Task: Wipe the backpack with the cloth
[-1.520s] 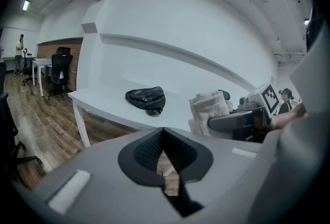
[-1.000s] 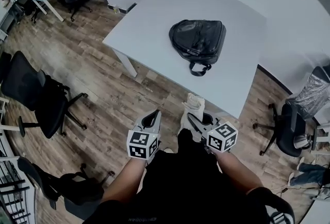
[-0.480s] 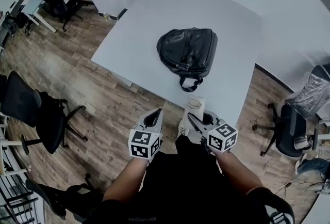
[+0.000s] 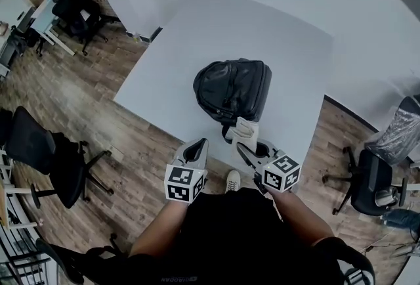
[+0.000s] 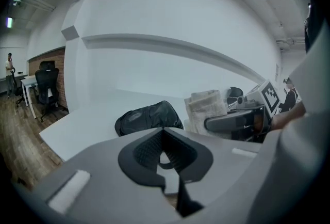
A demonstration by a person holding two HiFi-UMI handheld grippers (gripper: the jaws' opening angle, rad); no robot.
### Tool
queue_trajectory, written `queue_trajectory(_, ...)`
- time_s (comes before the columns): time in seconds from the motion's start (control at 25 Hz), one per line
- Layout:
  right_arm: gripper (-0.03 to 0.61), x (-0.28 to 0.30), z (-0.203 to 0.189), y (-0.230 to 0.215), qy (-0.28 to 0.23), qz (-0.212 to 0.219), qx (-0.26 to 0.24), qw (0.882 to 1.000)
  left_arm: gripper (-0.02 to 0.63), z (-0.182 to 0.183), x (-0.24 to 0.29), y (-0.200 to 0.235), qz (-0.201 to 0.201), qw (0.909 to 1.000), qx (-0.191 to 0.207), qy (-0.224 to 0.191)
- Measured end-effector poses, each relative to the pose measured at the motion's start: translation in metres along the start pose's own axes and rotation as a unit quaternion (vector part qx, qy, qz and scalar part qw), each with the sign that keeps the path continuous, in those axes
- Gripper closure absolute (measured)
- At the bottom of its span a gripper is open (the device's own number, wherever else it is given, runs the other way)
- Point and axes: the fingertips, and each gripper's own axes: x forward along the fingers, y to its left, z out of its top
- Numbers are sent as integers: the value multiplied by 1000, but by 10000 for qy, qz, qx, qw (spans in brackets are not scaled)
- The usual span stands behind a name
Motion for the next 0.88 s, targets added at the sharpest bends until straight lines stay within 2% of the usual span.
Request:
queue_trajectory(0.32, 485, 10, 14, -40, -71, 116, 29, 9999, 607, 16, 33, 7, 91, 9999, 98, 73)
queue_trajectory(0.56, 485, 14, 11, -47, -56, 92, 117, 9999, 607, 15, 36, 12, 124, 9996, 148, 200)
queue_trajectory(0.88, 485, 28, 18, -56, -114, -194, 155, 9996, 607, 22, 48, 30, -155, 9991, 276, 279)
